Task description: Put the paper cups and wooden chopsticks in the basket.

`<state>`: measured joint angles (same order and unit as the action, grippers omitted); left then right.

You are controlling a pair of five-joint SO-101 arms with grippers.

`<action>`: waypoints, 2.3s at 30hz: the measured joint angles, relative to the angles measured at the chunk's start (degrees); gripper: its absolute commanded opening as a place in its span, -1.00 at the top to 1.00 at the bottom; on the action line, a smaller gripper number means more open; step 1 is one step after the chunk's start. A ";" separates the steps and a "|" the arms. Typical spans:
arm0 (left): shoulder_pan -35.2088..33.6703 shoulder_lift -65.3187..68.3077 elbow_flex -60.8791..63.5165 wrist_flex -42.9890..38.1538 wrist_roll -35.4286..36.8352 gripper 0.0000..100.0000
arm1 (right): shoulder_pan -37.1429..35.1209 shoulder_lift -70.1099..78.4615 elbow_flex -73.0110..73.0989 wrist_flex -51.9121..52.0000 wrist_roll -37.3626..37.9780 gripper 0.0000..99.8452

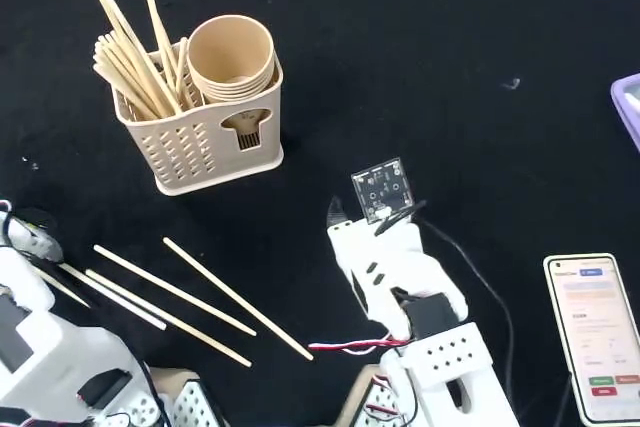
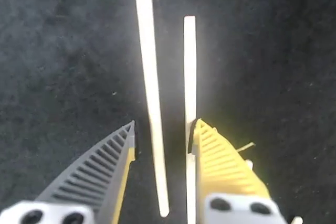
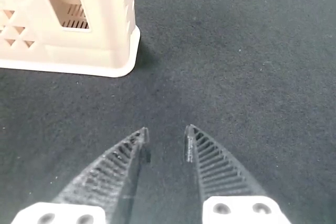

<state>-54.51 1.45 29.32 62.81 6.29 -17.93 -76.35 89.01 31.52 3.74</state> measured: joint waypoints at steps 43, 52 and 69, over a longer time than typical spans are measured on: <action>9.76 -34.99 -2.99 -13.89 9.41 0.94 | 0.00 0.00 0.00 0.00 0.00 0.77; 21.98 -43.60 -15.56 -26.20 9.58 0.94 | 0.00 0.00 0.00 0.00 0.00 0.77; 41.58 -44.31 -12.13 -46.95 9.58 0.94 | 0.00 0.00 0.00 0.00 0.00 0.77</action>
<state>-12.92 -42.86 17.19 15.87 15.87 -17.93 -76.35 89.01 31.52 3.74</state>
